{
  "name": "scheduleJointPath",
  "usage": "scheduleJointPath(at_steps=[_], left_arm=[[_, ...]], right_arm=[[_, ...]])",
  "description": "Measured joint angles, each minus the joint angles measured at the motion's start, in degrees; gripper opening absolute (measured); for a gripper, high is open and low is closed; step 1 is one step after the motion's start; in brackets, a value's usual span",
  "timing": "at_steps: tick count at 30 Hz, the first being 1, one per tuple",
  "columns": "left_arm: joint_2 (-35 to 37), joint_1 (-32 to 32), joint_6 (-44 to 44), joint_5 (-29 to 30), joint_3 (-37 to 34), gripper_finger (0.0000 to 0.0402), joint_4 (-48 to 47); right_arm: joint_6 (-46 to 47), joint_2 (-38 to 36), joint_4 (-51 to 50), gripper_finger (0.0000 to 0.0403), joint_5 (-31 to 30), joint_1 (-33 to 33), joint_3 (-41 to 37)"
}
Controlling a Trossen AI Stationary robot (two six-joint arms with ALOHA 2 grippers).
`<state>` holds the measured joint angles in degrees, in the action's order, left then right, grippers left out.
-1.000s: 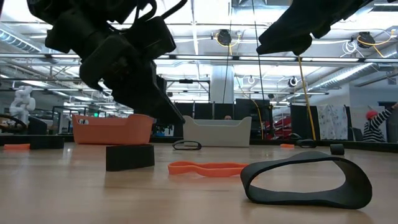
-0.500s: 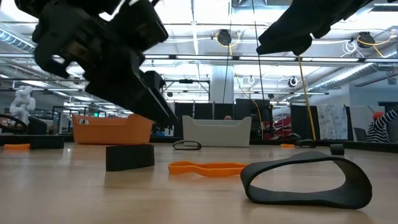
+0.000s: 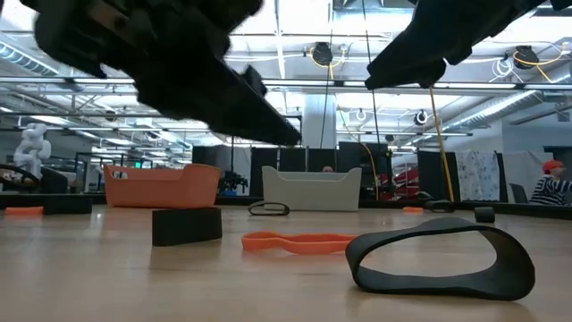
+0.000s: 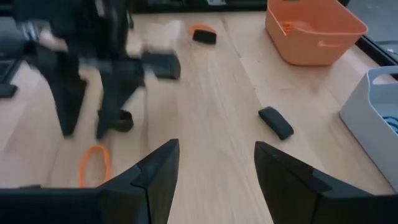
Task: Sort rubber bands into baskets
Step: Put the orange rubberband into the orange bin
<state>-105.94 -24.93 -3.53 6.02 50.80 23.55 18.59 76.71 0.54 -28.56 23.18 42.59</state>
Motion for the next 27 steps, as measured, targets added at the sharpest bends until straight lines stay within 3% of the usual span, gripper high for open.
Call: scheduleJointPath(at_steps=[7, 21, 27], left_arm=[[-6.58, 0.52, -0.44, -0.06, 5.62, 0.0166, -6.59], [-7.61, 0.90, -4.97, -0.67, 6.74, 0.0163, -12.52], [-7.60, 0.90, -4.61, -1.11, 6.74, 0.0095, -12.81]], right_arm=[[0.24, 0.00, 0.99, 0.0201, 0.23, 0.00, 0.00], [0.44, -0.02, 1.44, 0.0201, 0.38, 0.15, 0.00], [0.59, -0.04, 1.46, 0.0201, 0.38, 0.15, 0.00]])
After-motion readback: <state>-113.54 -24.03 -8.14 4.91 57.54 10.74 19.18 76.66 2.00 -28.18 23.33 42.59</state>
